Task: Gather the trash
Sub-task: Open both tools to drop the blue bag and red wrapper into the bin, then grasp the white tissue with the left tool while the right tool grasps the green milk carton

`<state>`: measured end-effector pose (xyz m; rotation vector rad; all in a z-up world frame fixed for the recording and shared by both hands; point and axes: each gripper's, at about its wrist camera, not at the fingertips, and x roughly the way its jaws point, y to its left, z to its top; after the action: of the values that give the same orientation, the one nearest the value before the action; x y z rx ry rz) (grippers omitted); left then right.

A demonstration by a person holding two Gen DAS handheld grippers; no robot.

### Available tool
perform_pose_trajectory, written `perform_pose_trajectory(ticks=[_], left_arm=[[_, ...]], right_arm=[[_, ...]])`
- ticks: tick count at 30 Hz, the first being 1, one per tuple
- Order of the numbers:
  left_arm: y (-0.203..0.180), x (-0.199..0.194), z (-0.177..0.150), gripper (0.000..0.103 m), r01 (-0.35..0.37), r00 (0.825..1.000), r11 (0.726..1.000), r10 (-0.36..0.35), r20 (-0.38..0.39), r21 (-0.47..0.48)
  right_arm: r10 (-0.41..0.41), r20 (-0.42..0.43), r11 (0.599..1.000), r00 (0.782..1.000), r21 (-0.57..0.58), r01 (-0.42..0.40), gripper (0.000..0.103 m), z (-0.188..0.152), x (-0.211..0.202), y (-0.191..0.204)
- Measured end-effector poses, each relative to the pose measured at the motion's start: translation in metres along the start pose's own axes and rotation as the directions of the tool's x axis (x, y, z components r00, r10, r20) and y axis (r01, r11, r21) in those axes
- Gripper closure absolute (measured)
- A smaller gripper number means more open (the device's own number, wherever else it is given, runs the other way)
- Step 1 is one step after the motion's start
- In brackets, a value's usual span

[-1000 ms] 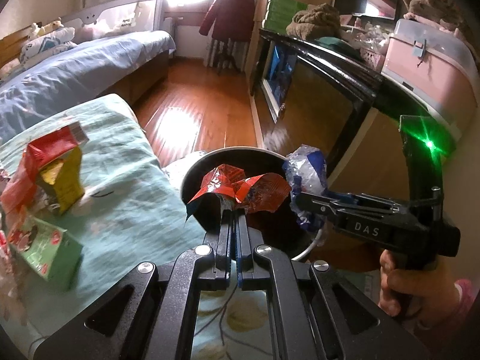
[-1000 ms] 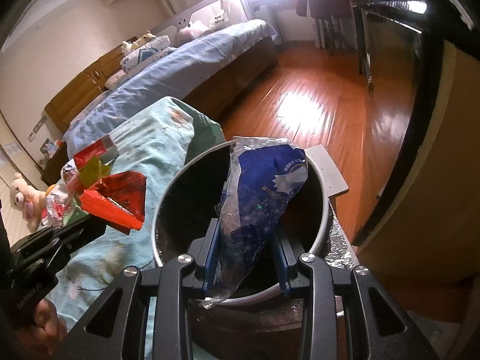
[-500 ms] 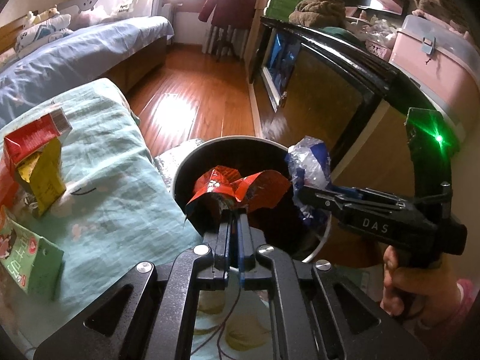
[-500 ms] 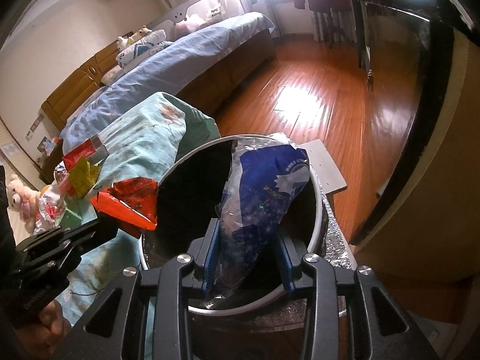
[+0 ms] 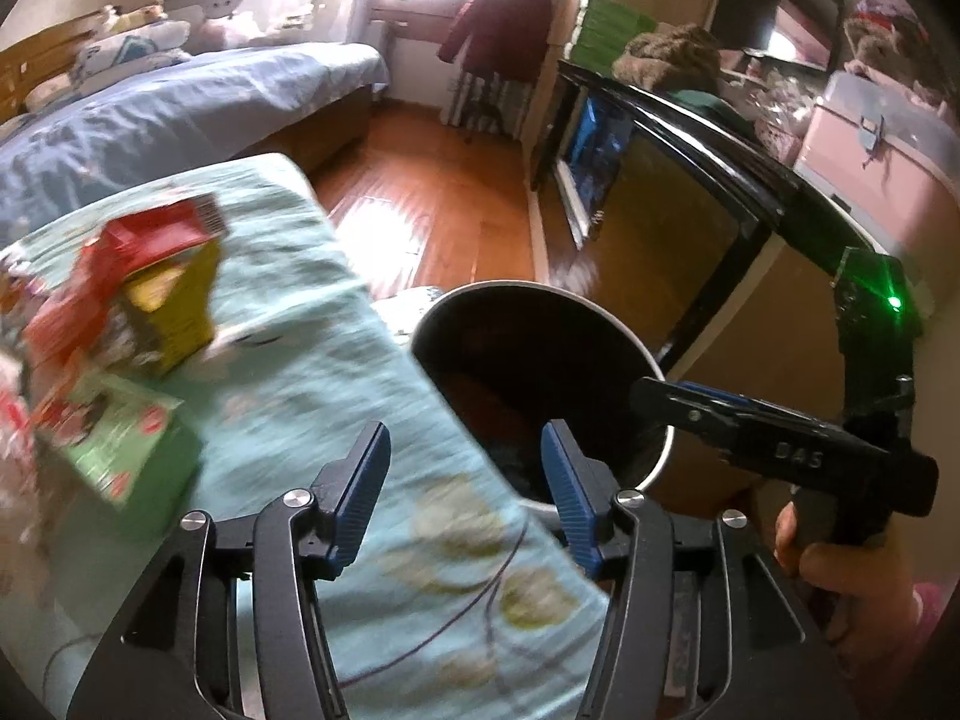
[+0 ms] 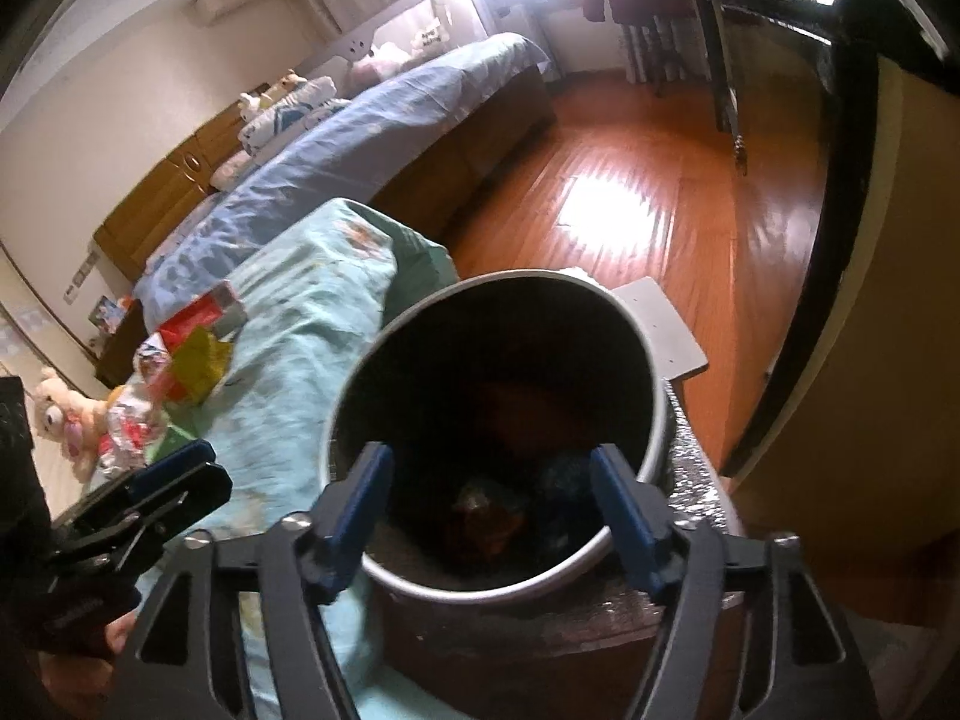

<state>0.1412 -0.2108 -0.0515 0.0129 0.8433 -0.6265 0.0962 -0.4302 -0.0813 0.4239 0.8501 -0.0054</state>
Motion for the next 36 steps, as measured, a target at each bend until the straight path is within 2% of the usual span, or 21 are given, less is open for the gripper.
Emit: perform_pose_trajectory(ticks=[5, 12, 21, 29, 36], left_arm=[[0.021, -0.022, -0.012, 0.05, -0.029, 0.999, 0.998, 0.031, 0.025, -0.055], [0.046, -0.051, -0.03, 0.05, -0.072, 0.995, 0.99, 0.08, 0.061, -0.119], [0.089, -0.084, -0.054, 0.05, -0.132, 0.984, 0.966, 0.154, 0.086, -0.221], [0.126, -0.095, -0.07, 0.05, -0.178, 0.975, 0.938, 0.209, 0.076, -0.298], [0.154, -0.097, -0.069, 0.05, -0.178, 0.975, 0.923, 0.212, 0.065, -0.342]], right_arm=[[0.047, 0.013, 0.999, 0.999, -0.002, -0.047, 0.022, -0.009, -0.007, 0.021], [0.105, 0.016, 0.993, 0.994, -0.048, -0.104, 0.021, -0.019, -0.008, 0.06], [0.156, -0.018, 0.98, 0.988, -0.125, -0.157, 0.021, -0.031, 0.001, 0.101], [0.197, -0.046, 0.958, 0.979, -0.205, -0.202, 0.021, -0.037, 0.015, 0.134], [0.247, -0.079, 0.92, 0.966, -0.296, -0.259, 0.021, -0.036, 0.029, 0.157]])
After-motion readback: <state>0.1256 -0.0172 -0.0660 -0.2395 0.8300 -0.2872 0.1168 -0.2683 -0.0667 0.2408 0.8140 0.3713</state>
